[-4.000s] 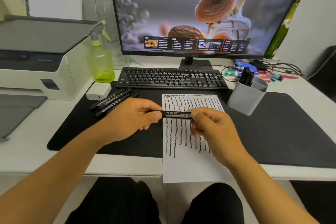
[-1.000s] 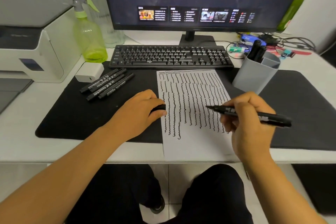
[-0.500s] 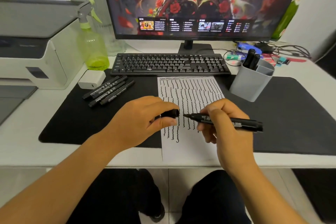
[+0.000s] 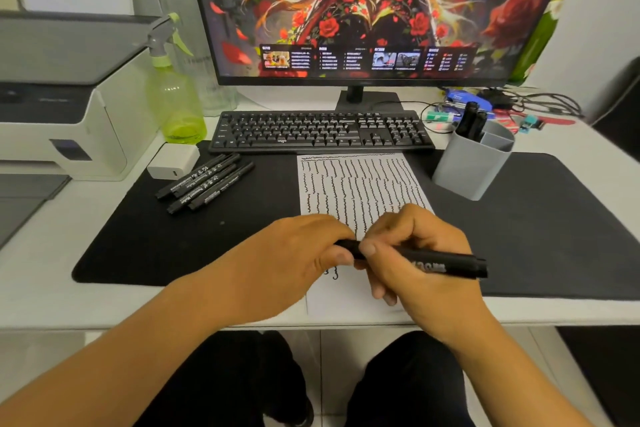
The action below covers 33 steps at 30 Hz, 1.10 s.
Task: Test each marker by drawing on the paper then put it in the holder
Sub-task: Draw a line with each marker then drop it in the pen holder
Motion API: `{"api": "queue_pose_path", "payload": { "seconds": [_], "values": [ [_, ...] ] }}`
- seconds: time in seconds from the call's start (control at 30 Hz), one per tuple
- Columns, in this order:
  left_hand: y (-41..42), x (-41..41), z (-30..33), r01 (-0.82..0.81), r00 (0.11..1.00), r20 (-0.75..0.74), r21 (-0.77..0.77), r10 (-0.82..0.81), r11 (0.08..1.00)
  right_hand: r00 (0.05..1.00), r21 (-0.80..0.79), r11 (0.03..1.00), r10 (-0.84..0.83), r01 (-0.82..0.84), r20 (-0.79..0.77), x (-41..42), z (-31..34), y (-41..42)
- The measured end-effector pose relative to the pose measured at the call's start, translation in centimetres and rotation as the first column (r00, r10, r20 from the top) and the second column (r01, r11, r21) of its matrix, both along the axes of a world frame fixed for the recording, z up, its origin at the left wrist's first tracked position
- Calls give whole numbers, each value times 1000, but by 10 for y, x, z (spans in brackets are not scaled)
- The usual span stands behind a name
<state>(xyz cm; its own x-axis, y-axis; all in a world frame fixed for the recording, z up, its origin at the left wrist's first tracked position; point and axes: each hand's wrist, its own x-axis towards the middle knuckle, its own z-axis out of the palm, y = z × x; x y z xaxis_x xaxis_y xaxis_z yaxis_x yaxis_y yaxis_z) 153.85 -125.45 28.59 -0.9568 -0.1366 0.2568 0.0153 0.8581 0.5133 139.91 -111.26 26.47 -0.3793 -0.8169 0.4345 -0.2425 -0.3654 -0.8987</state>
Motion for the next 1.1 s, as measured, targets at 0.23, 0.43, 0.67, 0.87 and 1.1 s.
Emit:
{"api": "queue_pose_path", "payload": {
  "seconds": [0.23,0.43,0.67,0.87,1.1],
  "values": [
    [-4,4,17,85,970,231,-34,-75,996,997,80,994,71,-68,-38,-5,-10,9],
    [-28,3,47,83,960,280,-370,26,925,891,215,964,-44,157,-452,-20,15,16],
    [-31,11,52,-220,974,-111,-292,196,931,775,162,935,-156,317,-613,-50,53,21],
    [-108,36,8,-640,728,40,-318,684,700,654,-23,724,-636,689,-411,-138,82,26],
    [-139,45,-46,-620,627,67,-560,776,549,450,4,492,-793,871,-411,-184,80,-14]
  ]
}}
